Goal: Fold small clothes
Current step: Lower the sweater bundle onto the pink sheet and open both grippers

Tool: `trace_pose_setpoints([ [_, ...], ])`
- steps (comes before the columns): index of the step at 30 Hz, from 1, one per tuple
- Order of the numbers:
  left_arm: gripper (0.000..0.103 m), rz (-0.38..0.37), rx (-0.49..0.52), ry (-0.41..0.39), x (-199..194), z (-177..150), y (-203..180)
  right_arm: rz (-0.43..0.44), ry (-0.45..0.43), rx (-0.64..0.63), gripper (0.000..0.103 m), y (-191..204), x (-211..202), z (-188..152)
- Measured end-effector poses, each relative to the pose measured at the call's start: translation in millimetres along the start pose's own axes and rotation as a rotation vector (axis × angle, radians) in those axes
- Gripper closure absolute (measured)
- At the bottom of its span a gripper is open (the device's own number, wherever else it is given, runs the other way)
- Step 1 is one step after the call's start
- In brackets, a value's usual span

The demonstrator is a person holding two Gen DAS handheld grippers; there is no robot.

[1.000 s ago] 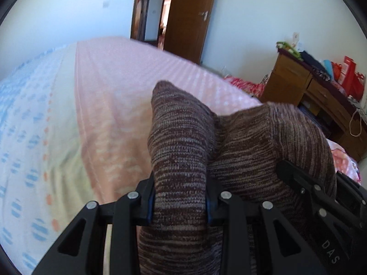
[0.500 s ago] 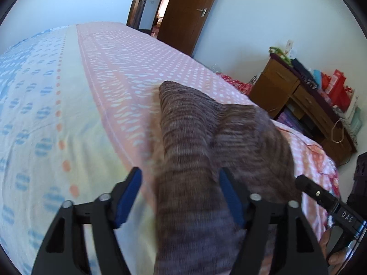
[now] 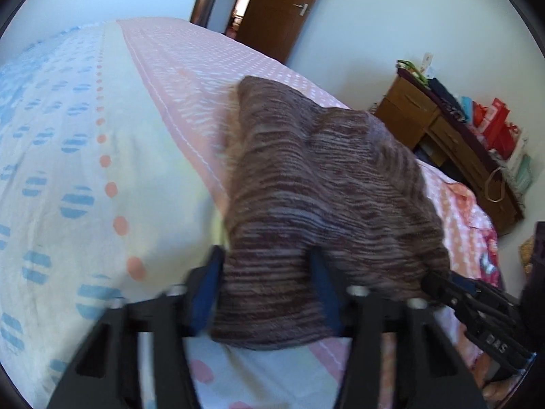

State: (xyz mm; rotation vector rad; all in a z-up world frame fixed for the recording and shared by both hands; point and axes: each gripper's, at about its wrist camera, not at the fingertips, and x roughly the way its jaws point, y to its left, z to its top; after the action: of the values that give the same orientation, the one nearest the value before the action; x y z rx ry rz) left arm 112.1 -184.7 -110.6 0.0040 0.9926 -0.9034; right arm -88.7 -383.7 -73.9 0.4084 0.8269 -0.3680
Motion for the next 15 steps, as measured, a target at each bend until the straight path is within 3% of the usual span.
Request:
trace_pose_setpoints([
  [1, 0.068, -0.002, -0.009, 0.002, 0.8, 0.0, -0.5, 0.011, 0.006, 0.022, 0.087, -2.6, -0.7, 0.4],
  [3, 0.081, -0.004, -0.008, 0.008, -1.4, -1.1, -2.5, 0.051, 0.022, 0.058, 0.088, -8.1, -2.9, 3.8],
  [5, 0.085, -0.017, -0.021, 0.014, -9.0, -0.9, -2.5, 0.114, 0.019, 0.103, 0.089, -13.9, -10.0, 4.2],
  [9, 0.085, -0.03, -0.014, 0.028, -22.3, -6.4, -5.3, 0.118, 0.034, 0.134, 0.089, -20.7, -22.2, 0.4],
  [13, 0.085, 0.07, 0.052, 0.037, -15.2, -19.6, -12.6, 0.096, 0.041, 0.137, 0.089, -27.2, -13.4, -9.6],
  [15, 0.077, 0.102, 0.059, 0.019, -15.8, -22.5, -14.6, 0.068, 0.041, 0.099, 0.089, -22.2, -15.2, -8.4],
])
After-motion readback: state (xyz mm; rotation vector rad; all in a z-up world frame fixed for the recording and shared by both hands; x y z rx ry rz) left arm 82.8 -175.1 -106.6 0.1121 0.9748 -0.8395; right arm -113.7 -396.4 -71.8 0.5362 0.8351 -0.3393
